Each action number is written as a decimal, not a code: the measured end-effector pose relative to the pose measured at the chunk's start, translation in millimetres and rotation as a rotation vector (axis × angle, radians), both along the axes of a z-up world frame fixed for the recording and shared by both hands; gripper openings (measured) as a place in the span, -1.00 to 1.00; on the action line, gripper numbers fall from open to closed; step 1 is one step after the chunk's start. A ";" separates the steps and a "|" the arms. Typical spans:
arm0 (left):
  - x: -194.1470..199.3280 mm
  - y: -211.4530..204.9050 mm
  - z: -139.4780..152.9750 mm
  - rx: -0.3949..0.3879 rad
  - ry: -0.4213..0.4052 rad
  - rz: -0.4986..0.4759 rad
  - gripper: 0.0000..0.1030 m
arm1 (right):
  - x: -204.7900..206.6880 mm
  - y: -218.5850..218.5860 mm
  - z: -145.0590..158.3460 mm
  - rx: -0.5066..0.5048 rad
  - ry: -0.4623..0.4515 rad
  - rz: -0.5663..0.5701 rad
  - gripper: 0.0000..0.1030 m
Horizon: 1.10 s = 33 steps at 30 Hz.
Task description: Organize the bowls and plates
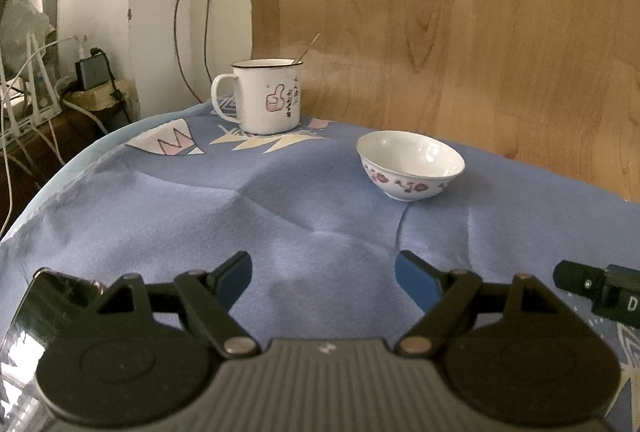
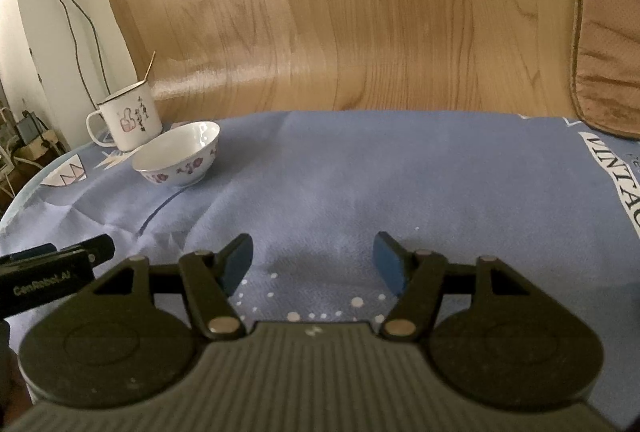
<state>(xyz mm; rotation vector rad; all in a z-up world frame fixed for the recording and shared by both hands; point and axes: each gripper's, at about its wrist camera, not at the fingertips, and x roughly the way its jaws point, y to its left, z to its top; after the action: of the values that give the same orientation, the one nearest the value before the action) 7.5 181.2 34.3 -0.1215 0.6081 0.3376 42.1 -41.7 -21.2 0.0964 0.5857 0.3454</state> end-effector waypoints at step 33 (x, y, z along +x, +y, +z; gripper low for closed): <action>-12.0 32.4 4.9 -0.241 -0.140 -0.031 0.39 | 86.3 63.7 43.5 0.042 0.288 0.157 -0.88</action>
<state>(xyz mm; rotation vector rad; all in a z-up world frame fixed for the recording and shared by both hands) -4.5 213.6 39.1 -0.3640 0.5100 0.2228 128.4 22.0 22.3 0.1420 0.8738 0.5010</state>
